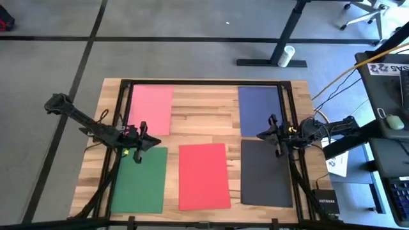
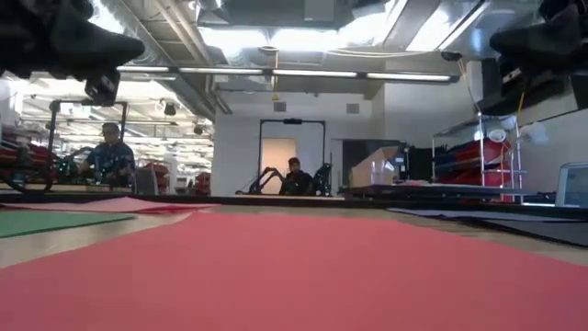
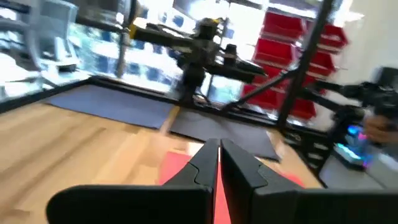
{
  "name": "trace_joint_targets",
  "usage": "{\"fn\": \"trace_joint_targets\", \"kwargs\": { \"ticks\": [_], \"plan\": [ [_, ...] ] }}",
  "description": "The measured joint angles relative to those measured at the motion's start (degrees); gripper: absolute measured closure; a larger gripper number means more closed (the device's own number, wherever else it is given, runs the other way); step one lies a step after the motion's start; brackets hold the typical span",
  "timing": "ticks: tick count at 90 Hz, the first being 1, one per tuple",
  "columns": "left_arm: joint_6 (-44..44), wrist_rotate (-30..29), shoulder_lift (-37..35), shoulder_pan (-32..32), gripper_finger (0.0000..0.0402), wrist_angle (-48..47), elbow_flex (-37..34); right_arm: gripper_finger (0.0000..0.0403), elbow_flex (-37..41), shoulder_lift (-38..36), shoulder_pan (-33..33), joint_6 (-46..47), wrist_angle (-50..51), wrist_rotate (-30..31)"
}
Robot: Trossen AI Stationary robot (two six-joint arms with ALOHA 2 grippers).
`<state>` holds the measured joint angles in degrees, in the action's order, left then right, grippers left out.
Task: Organize paper
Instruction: Return to Home Position
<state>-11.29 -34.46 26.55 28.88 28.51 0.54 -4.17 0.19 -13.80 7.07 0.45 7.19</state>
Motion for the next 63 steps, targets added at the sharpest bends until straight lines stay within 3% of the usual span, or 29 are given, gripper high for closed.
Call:
{"fn": "trace_joint_targets", "kwargs": {
  "ticks": [10, 36, 48, 63],
  "plan": [
    [1.31, -1.37, -0.23, -0.01, 0.0402, -0.70, -0.01, 0.0403, 3.75, 0.06, 0.00, 1.90, -4.22, -4.00],
    [0.70, -5.26, -0.36, -0.12, 0.0402, -4.74, -0.01, 0.0403, 3.73, 0.64, 3.94, 1.90, -0.99, -8.64],
    [-5.66, -9.70, -0.36, -0.91, 0.0402, -12.37, -0.01, 0.0403, 3.73, 3.36, 5.92, 1.66, -1.09, -9.48],
    [-8.49, -8.46, -0.34, -2.86, 0.0402, -14.07, -0.01, 0.0403, 3.73, 8.15, 6.88, 4.80, -1.92, -13.12]
  ]
}}
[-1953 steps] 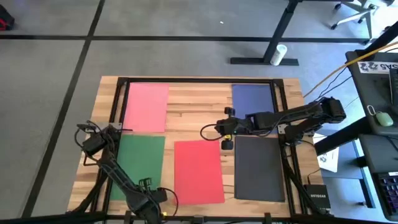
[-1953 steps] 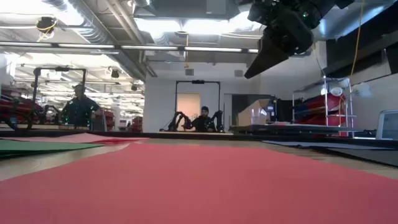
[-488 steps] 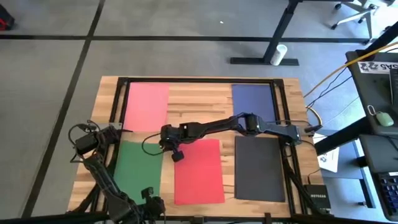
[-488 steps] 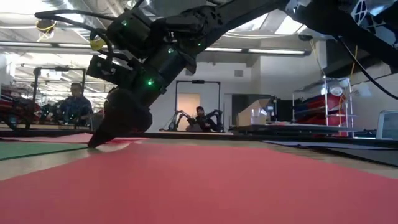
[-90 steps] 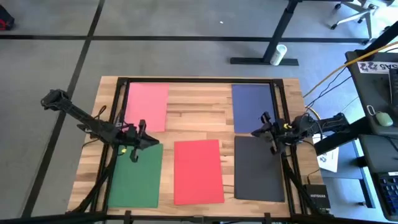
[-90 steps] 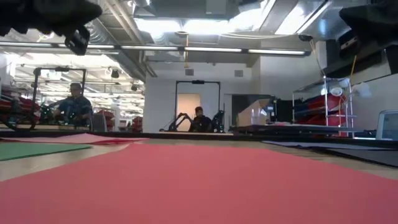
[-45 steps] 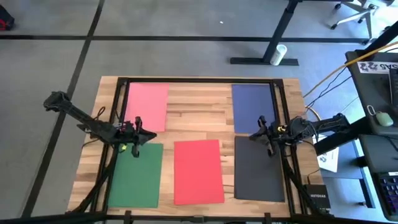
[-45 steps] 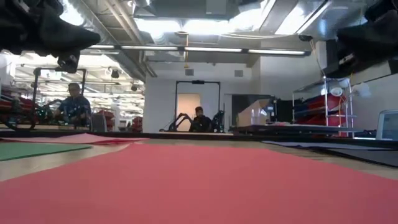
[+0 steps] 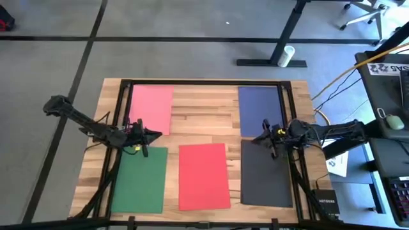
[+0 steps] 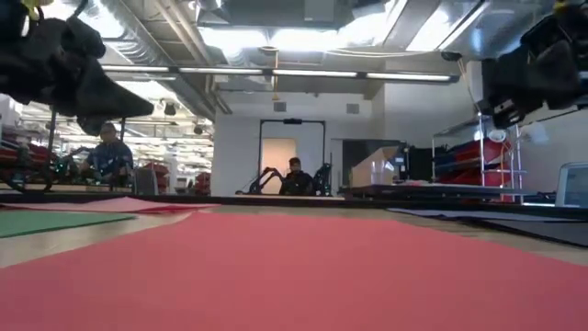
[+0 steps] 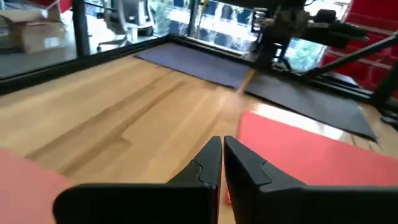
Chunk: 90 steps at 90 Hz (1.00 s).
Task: Organize paper
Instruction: Return to Home Position
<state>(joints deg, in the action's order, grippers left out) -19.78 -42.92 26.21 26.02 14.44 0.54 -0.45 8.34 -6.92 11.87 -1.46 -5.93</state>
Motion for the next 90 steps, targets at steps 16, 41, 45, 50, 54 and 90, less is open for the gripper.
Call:
{"fn": "trace_joint_targets", "kwargs": {
  "ticks": [16, 41, 45, 50, 54, 90],
  "plan": [
    [5.43, 16.83, 0.00, -4.42, 0.0402, 6.19, 0.00, 0.0403, 0.00, 2.03, -0.15, -0.30, -0.68, -3.28],
    [10.72, 35.98, -0.22, -15.41, 0.0402, 11.30, -0.02, 0.0403, 0.00, 2.01, -0.15, -0.32, -1.04, -5.66],
    [10.41, 37.18, -0.66, -16.42, 0.0402, 10.54, -0.02, 0.0403, 0.00, 1.97, -0.15, -0.32, -1.04, -5.73],
    [10.12, 38.16, -1.70, -17.15, 0.0402, 9.86, -0.02, 0.0403, 0.00, 1.83, -0.15, -0.09, -1.05, -5.73],
    [9.98, 38.39, -2.79, -17.24, 0.0402, 9.87, -0.02, 0.0403, 0.00, 1.60, -0.15, 0.67, -0.99, -5.75],
    [12.85, 36.35, -24.69, -15.14, 0.0402, -8.33, -0.02, 0.0403, -3.23, -4.90, -0.15, 1.38, 9.24, -1.81]
  ]
}}
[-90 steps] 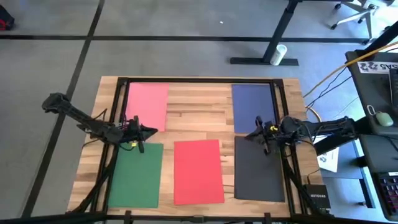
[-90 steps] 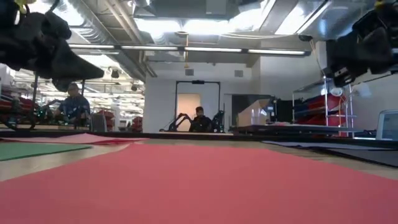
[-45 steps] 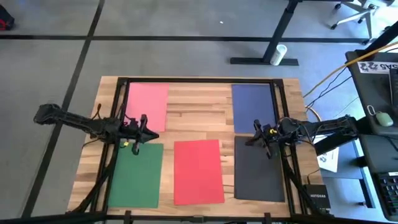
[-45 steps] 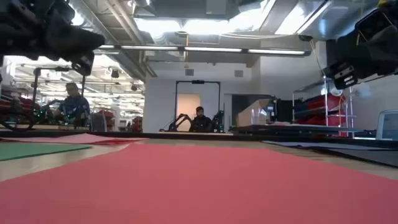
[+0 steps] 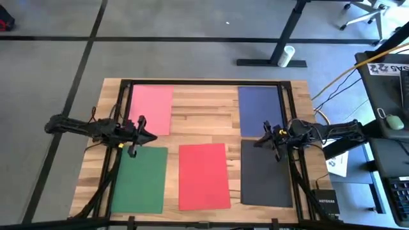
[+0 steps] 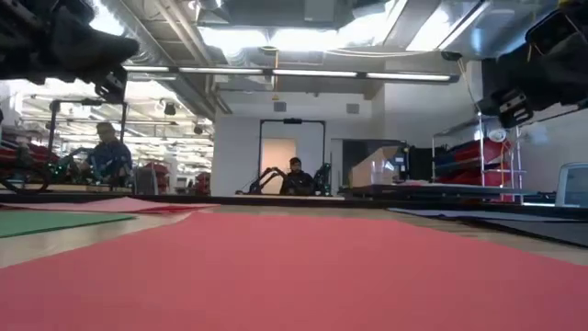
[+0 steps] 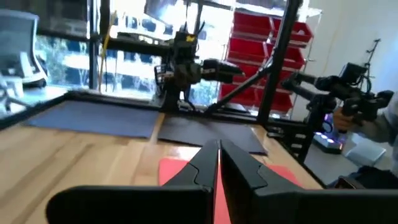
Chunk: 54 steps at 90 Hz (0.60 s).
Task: Organize paper
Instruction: Return to Home Position
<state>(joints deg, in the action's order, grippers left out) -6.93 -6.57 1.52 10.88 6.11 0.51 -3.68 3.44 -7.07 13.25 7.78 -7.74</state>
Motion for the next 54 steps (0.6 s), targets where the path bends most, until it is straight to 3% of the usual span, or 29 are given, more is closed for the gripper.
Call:
{"fn": "trace_joint_targets", "kwargs": {
  "ticks": [10, 54],
  "plan": [
    [0.15, 0.03, -1.21, 0.42, 0.0402, -3.87, 0.06, 0.0403, -0.03, -3.48, -0.02, -0.25, 0.37, 0.19],
    [1.85, -3.94, -1.20, -1.17, 0.0402, -4.04, 0.04, 0.0403, -0.03, -1.98, -0.02, -4.66, 0.90, 5.44]
  ]
}}
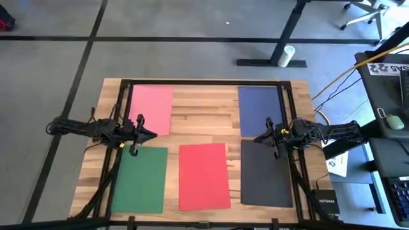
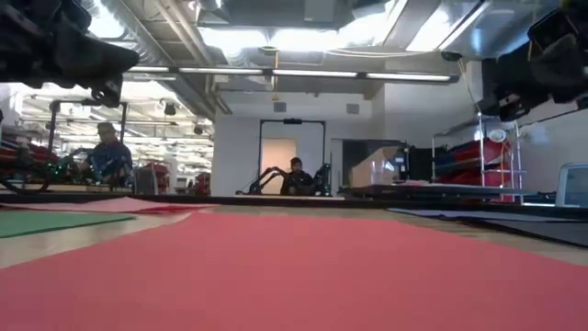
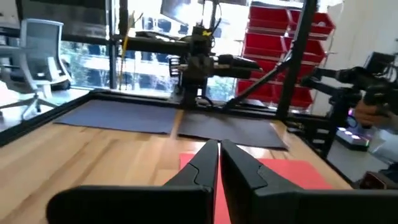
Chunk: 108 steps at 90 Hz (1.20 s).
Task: Organize paper
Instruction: Return to Home Position
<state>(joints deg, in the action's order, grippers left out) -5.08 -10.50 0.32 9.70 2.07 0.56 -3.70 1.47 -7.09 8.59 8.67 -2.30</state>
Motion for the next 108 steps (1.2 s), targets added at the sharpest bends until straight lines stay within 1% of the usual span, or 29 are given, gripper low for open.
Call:
{"fn": "trace_joint_targets", "kwargs": {
  "ticks": [9, 29, 41, 52, 61, 72, 76, 81, 86, 91, 99, 108],
  "plan": [
    [-0.07, -0.07, 0.12, -1.02, 0.0402, 0.00, 0.00, 0.0403, 0.00, 0.82, 0.00, -1.56, 0.34, 2.05],
    [-1.04, -0.06, 0.15, -2.65, 0.0402, -0.02, 0.00, 0.0403, 0.00, 5.26, 0.00, -6.96, -0.02, 6.84],
    [0.40, -0.06, 0.15, -3.07, 0.0402, -0.04, 0.00, 0.0403, 0.00, 7.68, 0.00, -8.52, -0.07, 7.25],
    [-0.49, -0.04, 0.15, -3.07, 0.0402, -0.07, 0.02, 0.0403, 0.00, 8.89, 0.00, -8.51, -0.14, 7.53],
    [-2.80, -0.04, 0.15, -3.07, 0.0402, -0.05, 0.02, 0.0403, 0.00, 8.72, 0.00, -5.35, -0.91, 11.33],
    [-6.93, -0.04, 0.15, -3.07, 0.0402, 0.00, 0.02, 0.0403, 0.01, 5.95, 0.00, -7.59, -1.10, 16.90],
    [-7.85, -0.04, 0.15, -3.07, 0.0402, 0.07, 0.02, 0.0403, 0.01, 4.17, 0.00, -8.08, -1.12, 17.95],
    [-7.90, -0.06, 0.15, -3.07, 0.0402, 0.09, 0.02, 0.0403, 0.02, 1.49, 0.00, -8.94, -1.10, 17.17],
    [-7.19, -0.05, 0.15, -3.07, 0.0402, 0.11, 0.02, 0.0403, 0.00, -1.36, 0.00, -9.32, -0.81, 13.55],
    [-6.45, -0.12, 0.15, -3.08, 0.0402, 0.14, 0.02, 0.0403, -0.06, -1.18, 0.00, -9.41, -1.56, 9.06],
    [-6.47, -0.36, 0.14, -3.25, 0.0402, 0.67, 0.02, 0.0403, 0.09, -0.71, -0.02, -7.51, -0.27, 3.90],
    [-6.41, -0.63, 0.13, -3.65, 0.0402, 1.12, 0.02, 0.0403, 0.15, -0.08, 0.00, -7.14, -0.17, 3.05]
  ]
}}
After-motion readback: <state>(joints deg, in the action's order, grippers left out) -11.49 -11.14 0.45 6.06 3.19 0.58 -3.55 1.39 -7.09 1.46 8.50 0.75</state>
